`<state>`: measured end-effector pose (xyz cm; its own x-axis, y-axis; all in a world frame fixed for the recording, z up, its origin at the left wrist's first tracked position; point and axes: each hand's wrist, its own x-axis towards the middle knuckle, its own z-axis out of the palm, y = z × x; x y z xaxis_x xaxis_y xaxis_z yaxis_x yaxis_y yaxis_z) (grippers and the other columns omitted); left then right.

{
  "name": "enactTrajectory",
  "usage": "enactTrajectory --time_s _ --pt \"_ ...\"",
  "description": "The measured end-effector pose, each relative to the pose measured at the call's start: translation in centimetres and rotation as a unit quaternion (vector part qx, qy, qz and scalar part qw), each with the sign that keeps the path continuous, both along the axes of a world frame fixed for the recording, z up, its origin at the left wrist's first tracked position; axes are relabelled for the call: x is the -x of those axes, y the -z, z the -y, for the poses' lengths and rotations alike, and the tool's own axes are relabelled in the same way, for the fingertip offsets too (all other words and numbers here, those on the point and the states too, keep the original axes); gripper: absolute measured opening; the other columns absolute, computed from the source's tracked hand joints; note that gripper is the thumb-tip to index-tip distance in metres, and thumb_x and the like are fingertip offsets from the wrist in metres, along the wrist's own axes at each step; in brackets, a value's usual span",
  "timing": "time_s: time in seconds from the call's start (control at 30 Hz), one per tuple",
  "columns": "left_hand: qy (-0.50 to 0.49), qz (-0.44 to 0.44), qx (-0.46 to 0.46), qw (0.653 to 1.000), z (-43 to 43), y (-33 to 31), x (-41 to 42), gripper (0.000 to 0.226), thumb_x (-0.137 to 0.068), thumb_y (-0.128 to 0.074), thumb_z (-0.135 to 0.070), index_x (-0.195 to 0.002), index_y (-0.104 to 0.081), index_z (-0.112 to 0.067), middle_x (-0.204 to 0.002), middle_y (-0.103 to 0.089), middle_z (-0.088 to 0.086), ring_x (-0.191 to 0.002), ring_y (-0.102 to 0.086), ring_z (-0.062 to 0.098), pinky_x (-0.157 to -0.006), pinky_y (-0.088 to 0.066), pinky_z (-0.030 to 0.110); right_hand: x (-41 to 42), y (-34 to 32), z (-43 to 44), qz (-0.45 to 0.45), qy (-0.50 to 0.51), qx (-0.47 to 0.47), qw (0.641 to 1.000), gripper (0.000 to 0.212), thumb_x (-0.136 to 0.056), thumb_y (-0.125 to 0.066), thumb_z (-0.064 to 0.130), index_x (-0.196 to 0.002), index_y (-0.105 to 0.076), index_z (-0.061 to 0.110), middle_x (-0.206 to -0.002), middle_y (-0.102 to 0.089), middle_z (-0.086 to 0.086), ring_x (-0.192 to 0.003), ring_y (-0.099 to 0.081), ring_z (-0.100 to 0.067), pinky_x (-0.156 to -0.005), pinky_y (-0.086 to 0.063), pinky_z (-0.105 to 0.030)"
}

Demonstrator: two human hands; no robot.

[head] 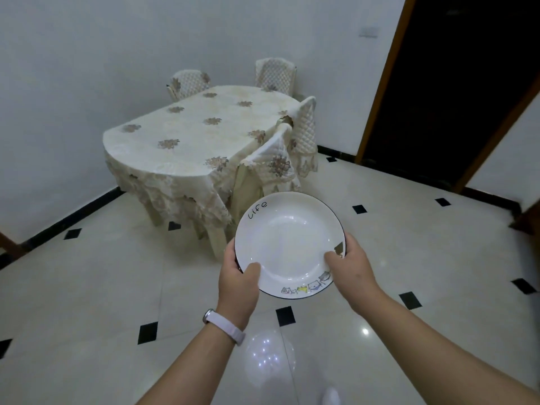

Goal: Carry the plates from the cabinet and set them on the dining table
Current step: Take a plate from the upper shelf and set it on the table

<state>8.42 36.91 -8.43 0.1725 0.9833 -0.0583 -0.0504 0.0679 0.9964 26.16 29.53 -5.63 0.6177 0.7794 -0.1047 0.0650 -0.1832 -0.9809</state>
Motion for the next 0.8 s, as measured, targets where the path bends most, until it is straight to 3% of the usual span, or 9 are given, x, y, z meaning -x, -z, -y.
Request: enactTrajectory --time_s 0.13,0.47,0.57,0.67,0.8 --pt "0.018 -0.013 0.005 1.0 -2.6 0.3 -2.8 0.058 -0.079 -0.052 0.002 -0.113 -0.055 -0.045 -0.104 -0.069 -0.019 -0.099 -0.065 0.006 -0.081 -0.054 0.027 -2.6 0.7 -2.3 -0.003 0.01 0.004 1.0 0.04 -0.083 -0.048 -0.004 -0.106 -0.062 0.025 -0.094 -0.07 0.005 -0.083 -0.065 -0.012 -0.069 -0.05 -0.024" --pt "-0.014 -0.037 -0.009 0.999 -12.2 -0.4 -13.6 0.059 -0.081 -0.048 0.011 -0.126 -0.054 -0.027 -0.113 -0.067 -0.007 -0.103 -0.064 0.01 -0.078 -0.054 0.025 -13.7 2.0 -12.9 -0.034 -0.01 0.002 0.999 0.03 -0.082 -0.049 -0.002 -0.096 -0.061 0.021 -0.082 -0.065 0.006 -0.073 -0.059 -0.013 -0.061 -0.044 -0.023" --pt "-0.023 -0.052 -0.007 0.998 -14.9 -1.0 -17.4 0.06 -0.076 -0.05 0.003 -0.121 -0.055 -0.036 -0.113 -0.067 -0.007 -0.105 -0.064 0.015 -0.08 -0.056 0.033 -17.7 1.5 -15.9 -0.042 -0.02 -0.003 0.999 0.032 -0.082 -0.049 -0.002 -0.098 -0.062 0.021 -0.085 -0.067 0.005 -0.075 -0.061 -0.013 -0.063 -0.047 -0.024" --pt "-0.028 -0.053 -0.013 0.998 -17.1 -1.7 -20.7 0.061 -0.071 -0.05 -0.005 -0.122 -0.055 -0.037 -0.116 -0.067 -0.004 -0.108 -0.063 0.021 -0.086 -0.055 0.052 -21.3 1.1 -18.4 -0.05 -0.034 -0.016 0.998 0.036 -0.081 -0.047 -0.003 -0.104 -0.063 0.021 -0.091 -0.069 0.003 -0.08 -0.063 -0.013 -0.067 -0.048 -0.025" --pt "-0.034 -0.067 -0.022 0.997 -19.0 -2.5 -24.6 0.062 -0.07 -0.05 -0.004 -0.121 -0.055 -0.041 -0.115 -0.067 -0.007 -0.108 -0.063 0.019 -0.088 -0.054 0.054 -24.8 0.6 -20.3 -0.062 -0.026 -0.026 0.997 0.038 -0.082 -0.046 -0.004 -0.105 -0.063 0.021 -0.09 -0.07 0.005 -0.077 -0.062 -0.01 -0.063 -0.048 -0.019"
